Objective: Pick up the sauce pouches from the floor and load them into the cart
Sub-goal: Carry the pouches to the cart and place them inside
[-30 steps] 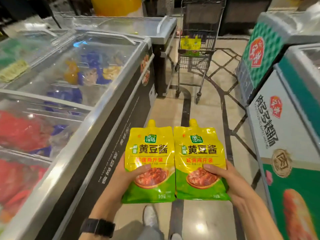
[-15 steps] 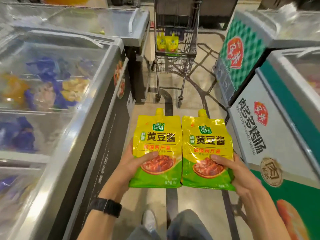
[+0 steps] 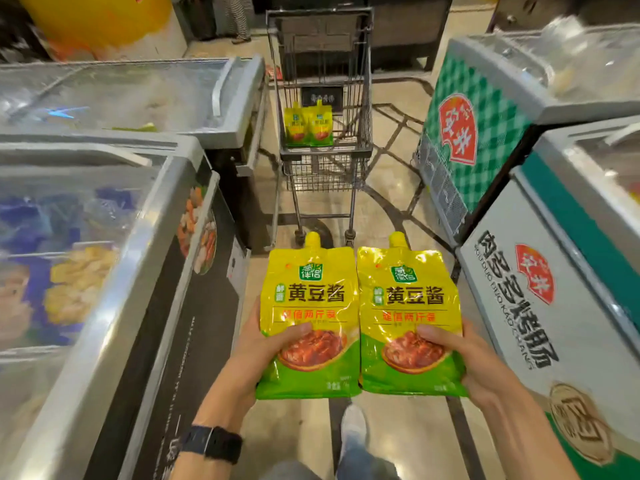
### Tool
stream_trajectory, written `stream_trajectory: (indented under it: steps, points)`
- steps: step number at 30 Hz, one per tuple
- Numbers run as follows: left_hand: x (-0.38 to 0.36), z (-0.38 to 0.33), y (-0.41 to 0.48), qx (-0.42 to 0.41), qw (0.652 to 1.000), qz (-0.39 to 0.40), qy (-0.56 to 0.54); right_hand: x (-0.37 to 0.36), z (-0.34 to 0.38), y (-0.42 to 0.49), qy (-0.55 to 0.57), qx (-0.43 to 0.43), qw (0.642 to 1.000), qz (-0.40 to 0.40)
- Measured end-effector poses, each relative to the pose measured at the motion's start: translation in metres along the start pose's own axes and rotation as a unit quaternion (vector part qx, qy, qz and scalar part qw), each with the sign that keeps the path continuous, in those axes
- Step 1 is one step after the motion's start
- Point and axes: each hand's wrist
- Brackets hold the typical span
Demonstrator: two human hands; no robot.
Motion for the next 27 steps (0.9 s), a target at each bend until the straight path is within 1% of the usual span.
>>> stream_trajectory:
  steps: [4, 11, 19, 23, 27]
  points:
    - [-0.01, -0.024, 0.051, -0.005, 1.0, -0.003, 0.001, 0.003, 0.032, 0.056, 0.008, -0.003, 1.0, -0.002]
    - [-0.008, -0.069, 0.155, -0.008, 1.0, -0.009, 0.005, -0.012, 0.078, 0.16, -0.006, -0.025, 1.0, -0.001]
    - [0.005, -0.131, 0.3, 0.018, 1.0, 0.021, 0.001, -0.049, 0.145, 0.273, 0.002, 0.003, 1.0, -0.023]
    - [0.003, -0.157, 0.357, 0.019, 0.999, 0.044, -0.005, -0.052, 0.17, 0.316, 0.032, 0.007, 0.999, -0.032]
    - [-0.008, -0.179, 0.406, 0.023, 0.999, 0.048, 0.001, -0.043, 0.193, 0.369, 0.017, -0.003, 0.999, -0.041]
Point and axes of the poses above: each hand's wrist, its own y-axis towards the middle knuckle, its own x-axis out of the back of the hand, z = x × y
